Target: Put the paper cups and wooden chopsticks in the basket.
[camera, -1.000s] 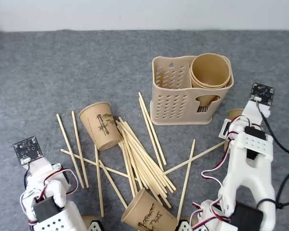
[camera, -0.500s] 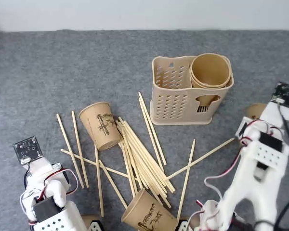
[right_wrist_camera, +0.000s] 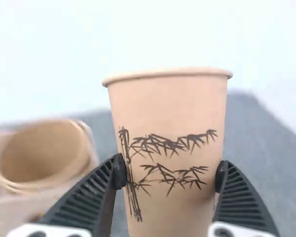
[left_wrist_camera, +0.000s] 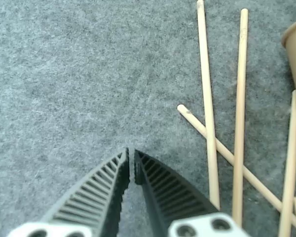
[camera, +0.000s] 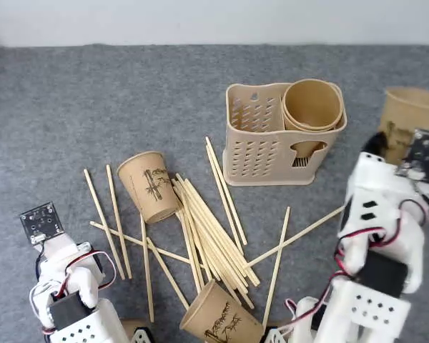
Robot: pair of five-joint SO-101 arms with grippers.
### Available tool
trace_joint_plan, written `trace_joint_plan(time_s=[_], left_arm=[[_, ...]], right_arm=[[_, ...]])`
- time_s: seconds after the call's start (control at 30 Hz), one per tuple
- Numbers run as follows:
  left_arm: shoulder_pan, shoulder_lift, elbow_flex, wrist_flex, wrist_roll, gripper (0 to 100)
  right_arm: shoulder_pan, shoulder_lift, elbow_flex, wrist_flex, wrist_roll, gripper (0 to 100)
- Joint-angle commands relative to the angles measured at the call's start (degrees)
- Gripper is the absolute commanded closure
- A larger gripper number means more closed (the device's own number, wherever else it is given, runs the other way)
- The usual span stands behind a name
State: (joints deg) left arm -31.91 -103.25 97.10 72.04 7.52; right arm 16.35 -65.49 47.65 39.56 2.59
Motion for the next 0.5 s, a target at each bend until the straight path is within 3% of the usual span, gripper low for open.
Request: trace_joint_plan(time_s=[0.0,0.23,0.47], left_arm=[[-0.3,-0.8,-0.7,-0.2,-0.1,98],[-0.3,-0.8,-0.7,-0.2,-0.1,98],[-0.3,-0.8,-0.7,-0.2,-0.1,98]], right_arm=[[-6.4,-1.8,-2.8,-6.5,0.7,79.1],[-17.0,2.9,-2.5,-18.0,0.7,79.1],[-18.0,16.2,-2.5,-28.4,0.4,79.2]])
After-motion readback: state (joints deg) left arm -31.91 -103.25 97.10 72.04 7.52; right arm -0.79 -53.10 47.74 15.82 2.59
